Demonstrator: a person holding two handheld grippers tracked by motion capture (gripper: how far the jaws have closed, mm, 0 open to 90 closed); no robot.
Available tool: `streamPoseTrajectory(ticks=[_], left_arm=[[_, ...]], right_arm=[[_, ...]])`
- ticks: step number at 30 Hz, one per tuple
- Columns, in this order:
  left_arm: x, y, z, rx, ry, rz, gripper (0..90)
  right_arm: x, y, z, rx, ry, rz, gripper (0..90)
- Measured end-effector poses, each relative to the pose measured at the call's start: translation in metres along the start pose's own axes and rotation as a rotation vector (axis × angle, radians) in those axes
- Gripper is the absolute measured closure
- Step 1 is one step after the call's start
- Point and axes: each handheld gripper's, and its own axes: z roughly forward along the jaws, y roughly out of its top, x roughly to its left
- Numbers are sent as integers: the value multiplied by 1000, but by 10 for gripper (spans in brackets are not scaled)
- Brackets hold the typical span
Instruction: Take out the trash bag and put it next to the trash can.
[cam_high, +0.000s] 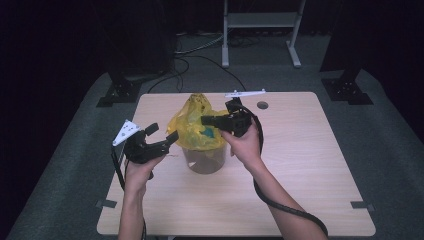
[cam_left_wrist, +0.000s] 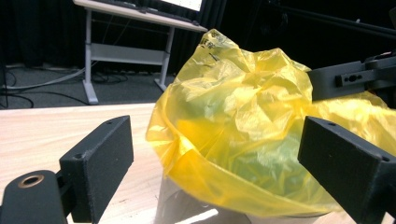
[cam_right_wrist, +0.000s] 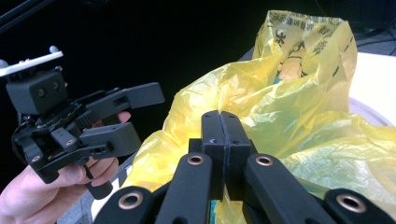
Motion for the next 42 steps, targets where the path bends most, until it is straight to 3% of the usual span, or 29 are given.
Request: streamPoseTrajectory(ticks=[24, 42], left_arm=[[7, -3, -4, -1, -5, -24, 80], [6, -2, 1, 11, -20, -16, 80]], right_arm=[[7, 37, -27, -88, -24, 12, 900], [15, 63, -66, -159, -58, -20, 900]])
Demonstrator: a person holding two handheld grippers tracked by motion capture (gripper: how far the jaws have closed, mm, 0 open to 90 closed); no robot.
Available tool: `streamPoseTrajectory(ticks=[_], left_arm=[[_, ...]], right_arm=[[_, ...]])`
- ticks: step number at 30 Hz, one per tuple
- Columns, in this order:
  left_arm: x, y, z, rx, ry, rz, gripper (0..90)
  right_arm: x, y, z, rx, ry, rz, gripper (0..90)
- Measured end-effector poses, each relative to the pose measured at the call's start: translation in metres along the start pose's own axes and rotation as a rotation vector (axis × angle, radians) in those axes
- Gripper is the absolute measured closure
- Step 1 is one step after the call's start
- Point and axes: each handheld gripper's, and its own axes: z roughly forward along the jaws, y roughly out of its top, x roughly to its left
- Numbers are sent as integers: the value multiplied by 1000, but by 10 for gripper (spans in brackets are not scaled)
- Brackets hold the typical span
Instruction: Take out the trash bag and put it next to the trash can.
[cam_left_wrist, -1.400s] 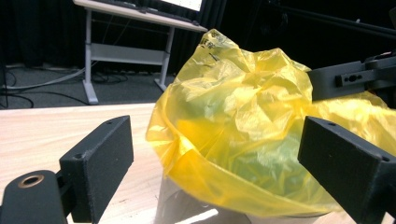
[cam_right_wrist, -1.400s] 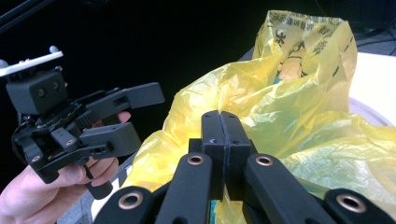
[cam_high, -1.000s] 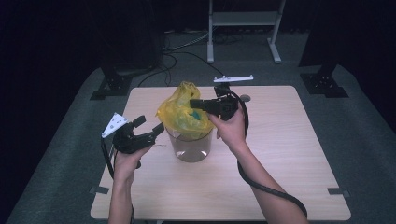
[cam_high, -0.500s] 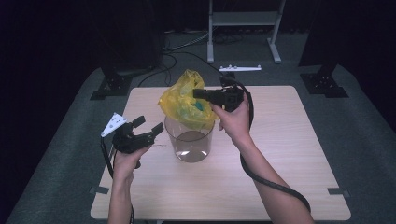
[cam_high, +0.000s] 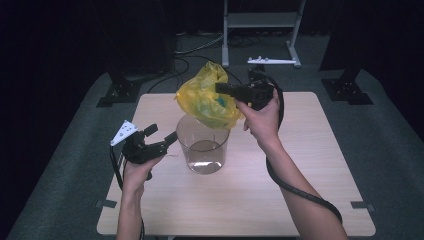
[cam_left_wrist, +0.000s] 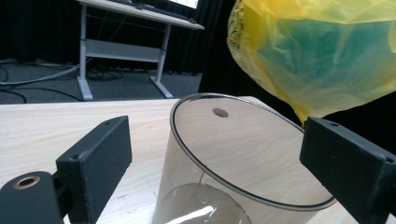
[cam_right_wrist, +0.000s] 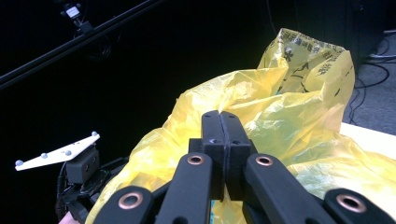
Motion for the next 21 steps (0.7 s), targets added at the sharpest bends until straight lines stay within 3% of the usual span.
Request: streamPoseTrajectory(ticks=[9, 21], left_arm=[[4, -3, 3, 14, 3, -12, 80], [0, -4, 4, 20, -1, 5, 80]], right_arm=[[-10, 9, -27, -35, -51, 2, 900], [-19, 13, -52, -56, -106, 5, 900]])
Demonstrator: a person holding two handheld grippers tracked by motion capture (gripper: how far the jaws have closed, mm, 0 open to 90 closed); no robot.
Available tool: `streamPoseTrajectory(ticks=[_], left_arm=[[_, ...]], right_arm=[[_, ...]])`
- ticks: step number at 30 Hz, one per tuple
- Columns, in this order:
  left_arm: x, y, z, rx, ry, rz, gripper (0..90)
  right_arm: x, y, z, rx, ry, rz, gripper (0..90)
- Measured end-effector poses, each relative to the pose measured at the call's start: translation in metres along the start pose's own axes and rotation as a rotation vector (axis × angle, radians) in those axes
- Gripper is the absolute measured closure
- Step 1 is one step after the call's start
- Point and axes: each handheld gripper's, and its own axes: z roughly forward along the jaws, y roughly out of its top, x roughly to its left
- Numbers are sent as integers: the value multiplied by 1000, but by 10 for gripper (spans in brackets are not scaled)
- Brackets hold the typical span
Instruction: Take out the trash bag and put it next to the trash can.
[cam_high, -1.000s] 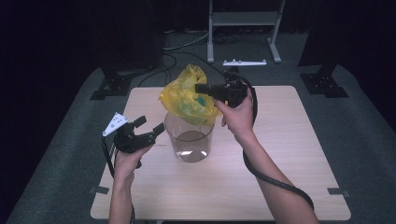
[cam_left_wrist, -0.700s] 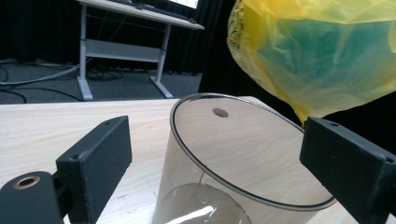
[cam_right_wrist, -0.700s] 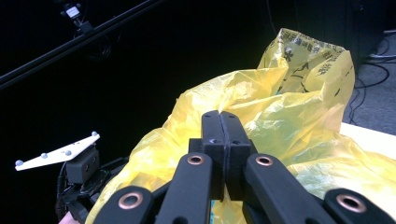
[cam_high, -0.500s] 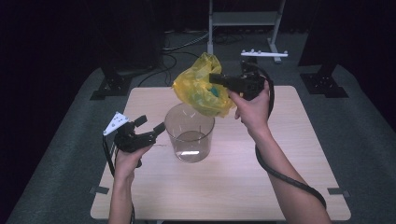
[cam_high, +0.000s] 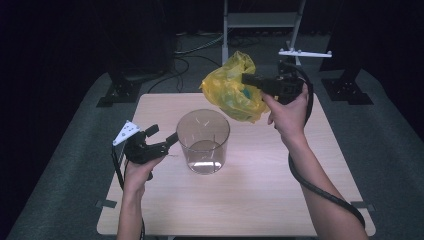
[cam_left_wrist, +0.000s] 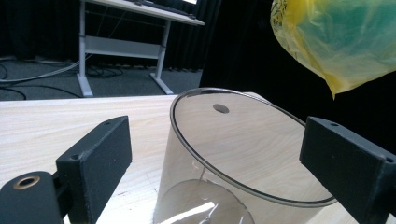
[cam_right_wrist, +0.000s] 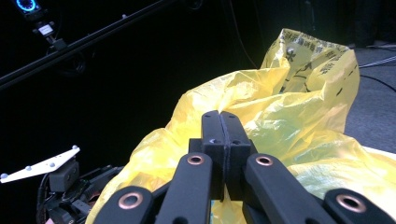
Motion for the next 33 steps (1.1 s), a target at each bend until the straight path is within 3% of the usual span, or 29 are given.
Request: streamPoseTrajectory(ticks=[17, 33], left_arm=[[0, -1, 2, -1, 0, -7, 80], [1, -3, 3, 9, -4, -9, 81]], right_arm=[[-26, -7, -11, 5, -57, 33, 900], [-47, -20, -10, 21, -86, 70, 900]])
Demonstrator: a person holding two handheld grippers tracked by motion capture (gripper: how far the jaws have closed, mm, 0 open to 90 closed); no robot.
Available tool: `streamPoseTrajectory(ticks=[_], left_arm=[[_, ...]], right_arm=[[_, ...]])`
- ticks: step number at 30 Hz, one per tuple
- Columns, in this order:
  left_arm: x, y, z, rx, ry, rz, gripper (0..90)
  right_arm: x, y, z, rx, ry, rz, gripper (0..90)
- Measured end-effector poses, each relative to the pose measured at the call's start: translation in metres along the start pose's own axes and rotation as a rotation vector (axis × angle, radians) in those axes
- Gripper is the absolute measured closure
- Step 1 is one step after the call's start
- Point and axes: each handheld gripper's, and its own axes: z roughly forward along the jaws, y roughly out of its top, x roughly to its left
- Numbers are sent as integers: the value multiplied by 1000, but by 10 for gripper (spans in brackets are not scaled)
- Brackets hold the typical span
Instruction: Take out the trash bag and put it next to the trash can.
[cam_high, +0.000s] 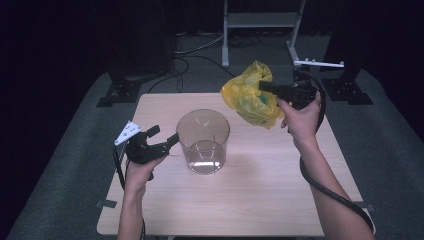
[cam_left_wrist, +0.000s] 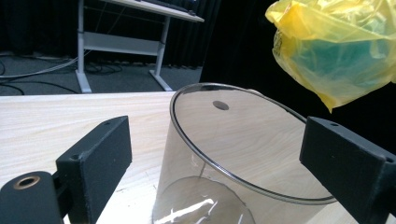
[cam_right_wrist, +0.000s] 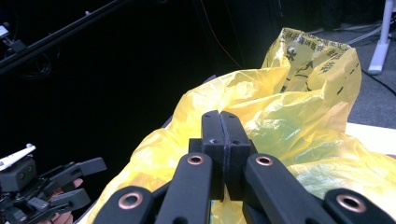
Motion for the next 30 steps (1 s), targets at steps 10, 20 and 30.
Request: streamPoseTrajectory(ticks=[10, 20, 30], left_arm=[[0, 0, -1, -2, 3, -3, 80], [1, 0, -1, 0, -2, -5, 80], [-1, -1, 1, 9, -8, -1, 80]], right_arm=[[-11, -8, 4, 8, -16, 19, 900], [-23, -17, 5, 20, -32, 39, 900], [-33, -30, 11, 40, -41, 61, 900]])
